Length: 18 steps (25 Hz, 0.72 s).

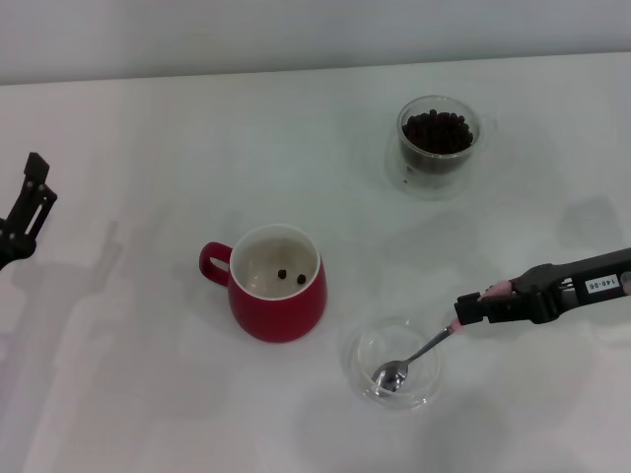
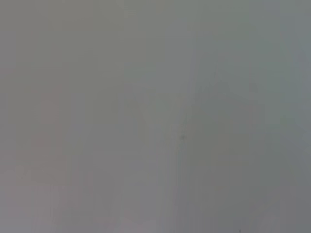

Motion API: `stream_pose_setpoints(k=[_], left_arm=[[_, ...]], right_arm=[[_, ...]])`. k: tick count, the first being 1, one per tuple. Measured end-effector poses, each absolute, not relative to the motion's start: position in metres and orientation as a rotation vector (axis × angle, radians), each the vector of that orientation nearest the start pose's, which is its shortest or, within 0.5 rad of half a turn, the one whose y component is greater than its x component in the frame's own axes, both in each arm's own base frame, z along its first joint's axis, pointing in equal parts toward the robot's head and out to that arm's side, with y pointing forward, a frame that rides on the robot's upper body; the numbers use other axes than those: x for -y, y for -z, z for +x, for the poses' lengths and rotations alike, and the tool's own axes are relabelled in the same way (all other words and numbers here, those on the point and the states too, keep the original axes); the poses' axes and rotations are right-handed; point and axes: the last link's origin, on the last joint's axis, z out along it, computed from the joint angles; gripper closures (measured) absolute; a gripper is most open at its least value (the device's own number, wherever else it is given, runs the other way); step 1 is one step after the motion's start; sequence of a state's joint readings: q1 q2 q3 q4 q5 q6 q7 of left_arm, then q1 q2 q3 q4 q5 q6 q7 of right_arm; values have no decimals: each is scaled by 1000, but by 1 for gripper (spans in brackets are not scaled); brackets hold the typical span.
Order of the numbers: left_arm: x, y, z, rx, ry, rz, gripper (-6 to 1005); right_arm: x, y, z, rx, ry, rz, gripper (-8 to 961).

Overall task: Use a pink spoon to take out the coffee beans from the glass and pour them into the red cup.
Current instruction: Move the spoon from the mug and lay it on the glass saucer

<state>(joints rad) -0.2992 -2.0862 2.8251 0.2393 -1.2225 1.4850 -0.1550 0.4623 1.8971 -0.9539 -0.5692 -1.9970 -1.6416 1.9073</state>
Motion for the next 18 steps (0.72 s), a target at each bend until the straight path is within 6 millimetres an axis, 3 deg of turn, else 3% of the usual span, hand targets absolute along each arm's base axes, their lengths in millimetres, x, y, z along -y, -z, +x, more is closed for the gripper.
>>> stream_pose_setpoints(k=[16, 18], left_arm=[[-261, 32, -313, 487, 921, -1614, 127], [-261, 32, -313, 486, 921, -1613, 127]], right_arm=[[-303, -23, 309, -1464, -281, -2765, 749], [-303, -23, 309, -1464, -282, -2764, 675]])
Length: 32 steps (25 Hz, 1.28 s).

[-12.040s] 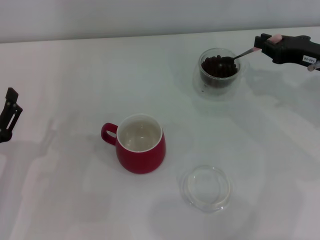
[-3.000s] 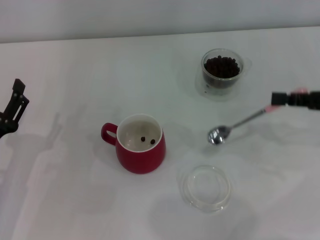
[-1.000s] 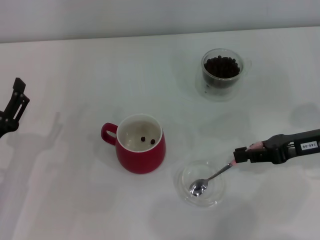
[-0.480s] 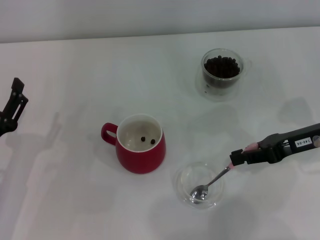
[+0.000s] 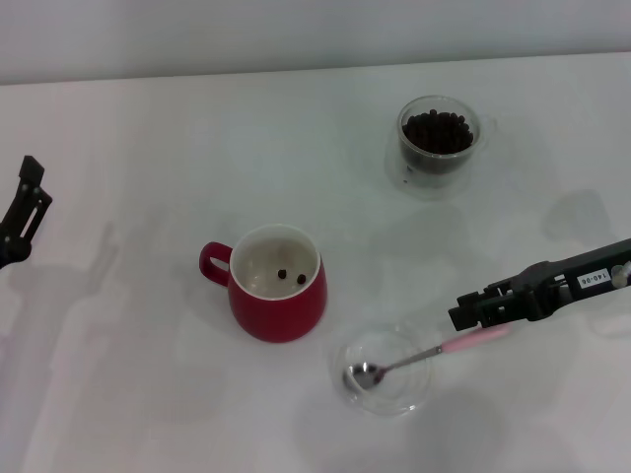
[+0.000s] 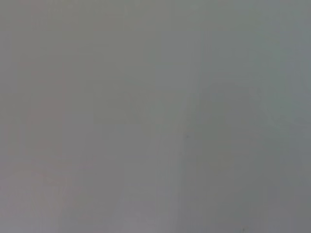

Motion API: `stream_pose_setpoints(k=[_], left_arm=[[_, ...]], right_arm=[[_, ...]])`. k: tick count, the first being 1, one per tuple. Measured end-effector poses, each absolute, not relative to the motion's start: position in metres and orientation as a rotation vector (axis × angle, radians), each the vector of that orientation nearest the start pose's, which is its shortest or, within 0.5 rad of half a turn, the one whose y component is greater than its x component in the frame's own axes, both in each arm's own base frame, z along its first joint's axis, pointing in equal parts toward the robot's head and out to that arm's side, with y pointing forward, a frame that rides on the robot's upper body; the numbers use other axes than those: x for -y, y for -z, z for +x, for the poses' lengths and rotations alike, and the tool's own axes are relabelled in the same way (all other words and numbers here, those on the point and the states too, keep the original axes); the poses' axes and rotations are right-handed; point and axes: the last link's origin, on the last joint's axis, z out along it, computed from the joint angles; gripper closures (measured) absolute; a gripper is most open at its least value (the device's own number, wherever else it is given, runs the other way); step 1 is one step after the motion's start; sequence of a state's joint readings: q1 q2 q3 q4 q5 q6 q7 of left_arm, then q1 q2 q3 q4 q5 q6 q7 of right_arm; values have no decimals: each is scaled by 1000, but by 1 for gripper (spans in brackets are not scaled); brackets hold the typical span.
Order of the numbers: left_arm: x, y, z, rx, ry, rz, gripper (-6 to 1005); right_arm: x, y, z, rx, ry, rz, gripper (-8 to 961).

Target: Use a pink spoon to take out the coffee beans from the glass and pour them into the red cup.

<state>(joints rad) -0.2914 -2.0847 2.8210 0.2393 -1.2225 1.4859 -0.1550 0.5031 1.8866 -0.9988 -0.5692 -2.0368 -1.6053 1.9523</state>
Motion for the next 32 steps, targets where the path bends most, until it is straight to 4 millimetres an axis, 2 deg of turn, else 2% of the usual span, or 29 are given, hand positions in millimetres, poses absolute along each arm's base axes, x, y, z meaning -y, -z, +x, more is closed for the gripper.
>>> stream_pose_setpoints(k=[4, 11, 15, 17, 21, 24, 28, 32], left_arm=[[-261, 31, -313, 485, 923, -1613, 127], [-260, 31, -314, 486, 922, -1612, 128], [-260, 31, -314, 486, 921, -1612, 128], [-260, 31, -314, 486, 917, -1612, 128], [-260, 30, -315, 485, 912, -1611, 128], [-261, 29, -318, 492, 904, -1600, 128], [-262, 27, -323, 520, 881, -1570, 128], [-267, 29, -328, 568, 859, -1566, 128]], right_arm=[[-304, -23, 309, -1454, -285, -2765, 527], [-315, -29, 311, -1314, -336, -2711, 483], [-323, -39, 312, -1188, -495, -2623, 458], [-328, -48, 313, -1117, -634, -2521, 446], [-330, -64, 320, -908, -909, -2234, 297], [-328, -68, 327, -791, -1045, -2024, 193], [-326, -67, 341, -637, -1005, -1805, 77], [-327, -56, 351, -544, -863, -1700, 83]])
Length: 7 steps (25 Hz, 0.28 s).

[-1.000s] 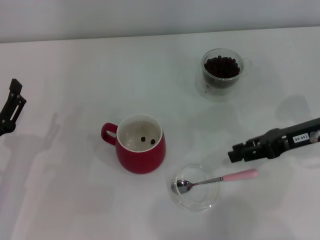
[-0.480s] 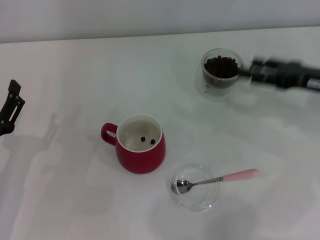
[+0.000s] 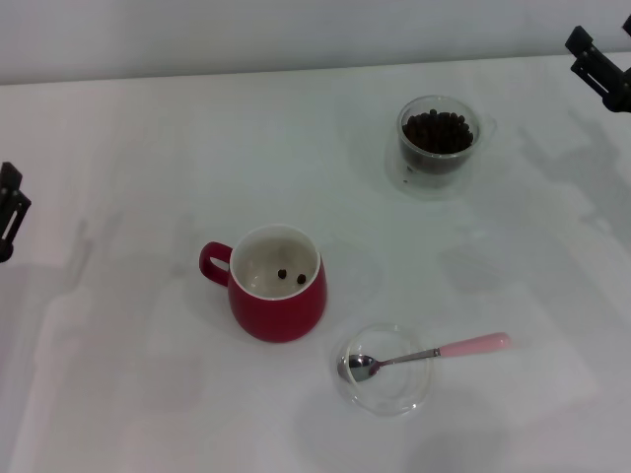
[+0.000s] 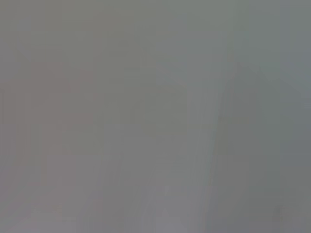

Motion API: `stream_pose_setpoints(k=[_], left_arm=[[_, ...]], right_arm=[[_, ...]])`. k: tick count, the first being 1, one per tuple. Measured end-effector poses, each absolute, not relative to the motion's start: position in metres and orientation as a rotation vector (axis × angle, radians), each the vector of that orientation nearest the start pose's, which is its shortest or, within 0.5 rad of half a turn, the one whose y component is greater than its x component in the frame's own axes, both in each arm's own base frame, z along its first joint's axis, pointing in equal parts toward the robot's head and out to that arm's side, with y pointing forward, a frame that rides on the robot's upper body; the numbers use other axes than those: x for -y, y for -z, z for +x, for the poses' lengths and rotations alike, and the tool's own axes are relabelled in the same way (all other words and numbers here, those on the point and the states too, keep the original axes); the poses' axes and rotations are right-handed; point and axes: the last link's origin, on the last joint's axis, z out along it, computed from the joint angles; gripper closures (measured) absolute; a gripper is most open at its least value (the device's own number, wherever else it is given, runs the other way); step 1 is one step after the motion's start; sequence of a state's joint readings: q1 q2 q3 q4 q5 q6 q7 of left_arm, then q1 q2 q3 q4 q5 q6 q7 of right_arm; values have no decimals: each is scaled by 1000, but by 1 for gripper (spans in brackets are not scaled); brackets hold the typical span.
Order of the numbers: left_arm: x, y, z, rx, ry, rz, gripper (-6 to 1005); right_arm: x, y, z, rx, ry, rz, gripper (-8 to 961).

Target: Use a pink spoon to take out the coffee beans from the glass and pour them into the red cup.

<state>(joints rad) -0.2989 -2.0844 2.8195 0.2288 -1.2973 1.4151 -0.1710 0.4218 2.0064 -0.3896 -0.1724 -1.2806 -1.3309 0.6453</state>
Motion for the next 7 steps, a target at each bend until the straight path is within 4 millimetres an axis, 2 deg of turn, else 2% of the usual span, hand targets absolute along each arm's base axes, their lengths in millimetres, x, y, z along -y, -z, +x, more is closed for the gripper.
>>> stream_pose_setpoints(k=[7], left_arm=[[-283, 33, -333, 681, 837, -1556, 128]], right_arm=[[-333, -45, 351, -428, -708, -1617, 84]])
